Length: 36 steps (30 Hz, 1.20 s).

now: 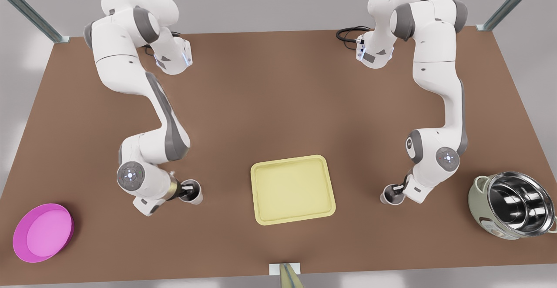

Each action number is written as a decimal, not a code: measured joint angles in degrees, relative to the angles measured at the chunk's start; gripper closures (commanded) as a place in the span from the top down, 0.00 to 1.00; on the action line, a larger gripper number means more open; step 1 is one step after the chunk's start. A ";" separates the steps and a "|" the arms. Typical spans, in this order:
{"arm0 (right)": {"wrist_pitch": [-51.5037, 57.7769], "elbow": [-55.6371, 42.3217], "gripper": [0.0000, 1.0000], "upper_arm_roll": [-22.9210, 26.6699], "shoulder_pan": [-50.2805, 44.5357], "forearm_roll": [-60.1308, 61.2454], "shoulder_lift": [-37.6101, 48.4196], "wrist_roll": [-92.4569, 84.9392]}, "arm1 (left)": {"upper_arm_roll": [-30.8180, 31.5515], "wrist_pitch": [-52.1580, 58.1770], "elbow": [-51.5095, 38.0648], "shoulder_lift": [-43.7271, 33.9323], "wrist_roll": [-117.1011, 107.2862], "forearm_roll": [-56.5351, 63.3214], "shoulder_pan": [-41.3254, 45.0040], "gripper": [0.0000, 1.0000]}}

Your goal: Use the left arm to pick up the white IKEA cup from the tray and place it on the middle-left position; use the right arm to pick up the white IKEA cup from the tray and place it on the middle-right position

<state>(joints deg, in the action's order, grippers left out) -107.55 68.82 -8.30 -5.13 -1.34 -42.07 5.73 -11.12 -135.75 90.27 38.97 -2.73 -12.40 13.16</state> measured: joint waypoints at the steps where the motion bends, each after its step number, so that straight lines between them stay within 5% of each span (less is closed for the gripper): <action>1: 0.78 0.01 0.00 0.00 1.76 -0.06 -0.81 -1.75 | -0.03 -0.10 -0.05 -0.42 1.35 -0.34 0.06 1.00; 8: 2.08 -0.02 0.00 0.39 6.59 -0.43 -6.27 -12.48 | 0.17 19.20 -12.07 -14.34 4.22 6.77 0.31 1.00; 11: 1.11 -0.07 0.00 0.49 6.52 -0.51 -7.08 -15.92 | 0.99 22.76 3.52 -27.55 3.87 4.93 0.22 1.00; 15: -0.48 -0.07 0.00 0.44 6.45 -0.58 -8.14 -19.69 | 1.27 24.63 7.06 -29.87 3.50 4.01 0.40 1.00; 18: -1.33 -0.06 0.31 0.44 6.38 -1.04 -8.35 -21.84 | 1.29 25.53 7.23 -30.02 3.27 3.88 0.40 1.00; 24: -2.12 -0.12 0.36 0.48 6.42 -1.69 -8.37 -24.85 | 1.29 26.41 7.27 -29.90 2.89 4.68 0.37 1.00; 29: -2.23 -1.02 0.65 0.40 6.43 -1.79 -6.56 -26.72 | 1.29 26.67 7.16 -29.90 2.66 4.82 0.39 1.00; 34: 3.42 -1.06 1.00 -0.54 6.42 -1.41 7.56 -27.28 | 1.30 26.81 7.15 -30.02 2.43 4.91 0.41 1.00; 36: 7.21 -1.05 1.00 -0.83 6.56 0.50 12.75 -26.27 | 1.29 26.84 7.15 -30.03 2.35 4.93 0.40 1.00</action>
<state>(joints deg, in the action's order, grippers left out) -100.35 67.77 -9.12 1.43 -0.84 -29.32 -20.53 -9.83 -108.91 97.41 8.94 -0.37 -7.47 13.56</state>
